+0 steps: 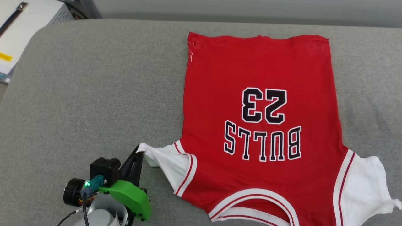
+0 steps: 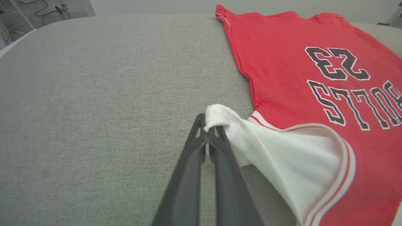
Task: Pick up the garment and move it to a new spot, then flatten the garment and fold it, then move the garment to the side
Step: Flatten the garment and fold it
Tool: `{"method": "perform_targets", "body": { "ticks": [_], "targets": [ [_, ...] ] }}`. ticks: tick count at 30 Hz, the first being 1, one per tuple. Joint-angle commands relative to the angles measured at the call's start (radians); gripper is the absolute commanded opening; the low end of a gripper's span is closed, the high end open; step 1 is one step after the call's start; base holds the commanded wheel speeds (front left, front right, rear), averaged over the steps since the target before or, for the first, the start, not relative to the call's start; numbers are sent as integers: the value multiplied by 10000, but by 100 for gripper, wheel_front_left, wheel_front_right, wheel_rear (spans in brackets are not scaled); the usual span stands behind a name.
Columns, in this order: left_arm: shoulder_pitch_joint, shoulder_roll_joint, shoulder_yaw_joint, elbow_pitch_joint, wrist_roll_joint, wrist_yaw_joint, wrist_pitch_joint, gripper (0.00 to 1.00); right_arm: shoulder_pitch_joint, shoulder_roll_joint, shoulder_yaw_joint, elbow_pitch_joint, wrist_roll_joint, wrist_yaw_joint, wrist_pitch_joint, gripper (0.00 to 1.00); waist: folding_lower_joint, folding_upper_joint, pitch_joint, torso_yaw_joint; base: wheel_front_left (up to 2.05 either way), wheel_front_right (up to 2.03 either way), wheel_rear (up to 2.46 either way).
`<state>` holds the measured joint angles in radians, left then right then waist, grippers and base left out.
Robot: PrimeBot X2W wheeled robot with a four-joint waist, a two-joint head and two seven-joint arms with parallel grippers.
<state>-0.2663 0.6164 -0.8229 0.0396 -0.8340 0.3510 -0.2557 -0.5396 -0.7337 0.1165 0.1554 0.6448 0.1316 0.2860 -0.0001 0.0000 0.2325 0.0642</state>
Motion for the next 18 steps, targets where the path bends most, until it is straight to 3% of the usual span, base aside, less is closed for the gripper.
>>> {"method": "perform_targets", "body": {
  "ticks": [1, 10, 14, 18],
  "targets": [
    [-241, -6, 23, -128, 181, 100, -44, 0, -649, 43, 221, 20, -108, -9, 710, 100, 1, 0, 1179, 699, 0, 0, 0],
    [-1030, -477, 37, -871, 993, 240, -54, 0, -4890, 616, 974, 2258, -290, -9, 6140, 100, 1, 0, 2792, 1586, 0, 0, 0],
    [-1365, -800, 34, -1004, 1245, 140, -57, 0, -5849, 692, 954, 3259, -863, -9, 7353, 100, 1, 0, 3371, 2045, 0, 0, 0],
    [-1547, -1080, 97, -984, 1458, 25, -58, 0, -6191, 931, 697, 4007, -1196, -9, 7638, 100, 1, 0, 3799, 2342, 0, 0, 0]
  ]
}}
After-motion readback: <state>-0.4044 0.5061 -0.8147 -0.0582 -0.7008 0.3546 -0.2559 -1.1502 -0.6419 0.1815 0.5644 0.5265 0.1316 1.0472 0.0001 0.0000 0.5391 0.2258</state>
